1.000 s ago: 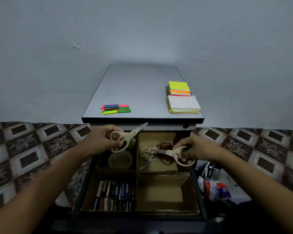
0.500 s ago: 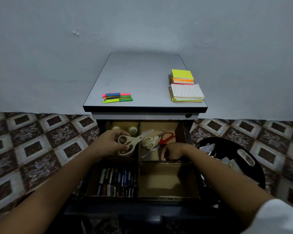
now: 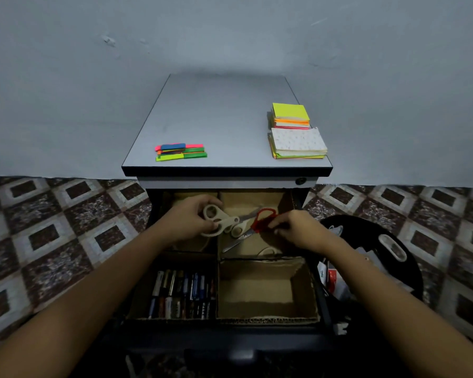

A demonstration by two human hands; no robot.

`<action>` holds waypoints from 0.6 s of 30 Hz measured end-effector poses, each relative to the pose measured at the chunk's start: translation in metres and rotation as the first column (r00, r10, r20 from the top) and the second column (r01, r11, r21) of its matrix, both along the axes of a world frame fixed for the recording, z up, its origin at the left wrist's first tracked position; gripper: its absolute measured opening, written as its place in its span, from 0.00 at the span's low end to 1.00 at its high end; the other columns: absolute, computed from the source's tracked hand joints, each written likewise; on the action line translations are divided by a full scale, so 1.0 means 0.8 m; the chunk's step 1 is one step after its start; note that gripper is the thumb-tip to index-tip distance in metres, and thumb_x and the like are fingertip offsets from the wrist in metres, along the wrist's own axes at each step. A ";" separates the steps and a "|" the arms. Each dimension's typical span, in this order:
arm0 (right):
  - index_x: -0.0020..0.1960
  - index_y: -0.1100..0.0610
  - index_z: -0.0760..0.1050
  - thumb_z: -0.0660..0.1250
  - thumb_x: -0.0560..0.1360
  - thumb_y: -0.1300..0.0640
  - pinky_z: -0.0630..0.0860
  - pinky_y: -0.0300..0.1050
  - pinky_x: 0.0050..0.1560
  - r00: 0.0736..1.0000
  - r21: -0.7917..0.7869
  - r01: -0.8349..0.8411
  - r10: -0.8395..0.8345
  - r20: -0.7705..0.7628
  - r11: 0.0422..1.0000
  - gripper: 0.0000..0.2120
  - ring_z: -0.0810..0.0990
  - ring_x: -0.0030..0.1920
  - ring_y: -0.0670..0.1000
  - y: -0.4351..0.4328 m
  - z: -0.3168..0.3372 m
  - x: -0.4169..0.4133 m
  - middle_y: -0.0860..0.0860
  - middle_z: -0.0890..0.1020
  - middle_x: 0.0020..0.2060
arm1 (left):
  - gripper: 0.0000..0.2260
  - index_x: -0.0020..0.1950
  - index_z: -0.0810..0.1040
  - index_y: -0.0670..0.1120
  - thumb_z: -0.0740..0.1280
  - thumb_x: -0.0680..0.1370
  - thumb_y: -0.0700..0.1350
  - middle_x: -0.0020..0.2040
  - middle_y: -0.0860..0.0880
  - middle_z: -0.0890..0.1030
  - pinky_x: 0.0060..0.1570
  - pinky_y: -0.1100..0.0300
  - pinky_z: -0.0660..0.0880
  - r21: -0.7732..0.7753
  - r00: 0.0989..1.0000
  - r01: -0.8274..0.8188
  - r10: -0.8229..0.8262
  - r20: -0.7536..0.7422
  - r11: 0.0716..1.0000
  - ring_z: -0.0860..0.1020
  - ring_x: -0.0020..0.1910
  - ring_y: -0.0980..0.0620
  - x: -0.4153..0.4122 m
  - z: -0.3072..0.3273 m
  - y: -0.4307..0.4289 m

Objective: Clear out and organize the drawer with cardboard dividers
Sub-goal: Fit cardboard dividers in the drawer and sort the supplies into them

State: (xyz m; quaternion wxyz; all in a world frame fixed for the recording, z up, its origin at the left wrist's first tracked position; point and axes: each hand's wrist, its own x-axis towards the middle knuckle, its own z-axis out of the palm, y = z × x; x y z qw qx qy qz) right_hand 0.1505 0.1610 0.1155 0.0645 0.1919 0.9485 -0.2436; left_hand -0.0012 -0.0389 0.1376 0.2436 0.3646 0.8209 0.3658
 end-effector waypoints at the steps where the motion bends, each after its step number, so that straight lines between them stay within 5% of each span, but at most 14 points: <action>1: 0.60 0.55 0.77 0.63 0.78 0.61 0.70 0.39 0.60 0.997 0.022 0.039 -0.038 -0.068 0.999 0.13 0.76 0.59 0.50 -0.001 0.002 0.008 0.52 0.78 0.60 | 0.18 0.58 0.77 0.48 0.73 0.71 0.36 0.51 0.51 0.80 0.51 0.62 0.74 0.001 1.000 0.007 -0.007 -0.003 1.000 0.78 0.51 0.54 0.000 0.001 0.005; 5: 0.62 0.57 0.76 0.63 0.77 0.59 0.65 0.37 0.60 0.942 0.094 0.206 -0.171 -0.290 0.974 0.14 0.72 0.62 0.53 -0.001 -0.017 0.036 0.54 0.76 0.60 | 0.17 0.58 0.76 0.47 0.72 0.71 0.36 0.51 0.49 0.80 0.52 0.58 0.77 0.025 1.000 0.025 -0.025 0.013 0.999 0.79 0.51 0.52 0.001 0.001 0.024; 11: 0.74 0.59 0.61 0.59 0.79 0.58 0.56 0.42 0.72 0.906 -0.017 0.345 -0.338 -0.253 0.938 0.24 0.56 0.75 0.54 -0.024 -0.062 0.050 0.54 0.57 0.75 | 0.17 0.55 0.76 0.46 0.73 0.69 0.36 0.53 0.46 0.80 0.52 0.53 0.78 -0.064 0.995 0.008 -0.002 0.095 0.998 0.79 0.51 0.50 0.019 -0.028 0.066; 18: 0.75 0.58 0.59 0.57 0.80 0.60 0.51 0.31 0.64 0.879 -0.006 0.386 -0.370 -0.301 0.923 0.24 0.56 0.75 0.53 -0.031 -0.075 0.048 0.53 0.55 0.76 | 0.15 0.56 0.75 0.45 0.71 0.71 0.35 0.57 0.45 0.78 0.49 0.58 0.76 -0.198 0.986 0.011 0.023 0.166 0.980 0.76 0.52 0.49 0.041 -0.067 0.098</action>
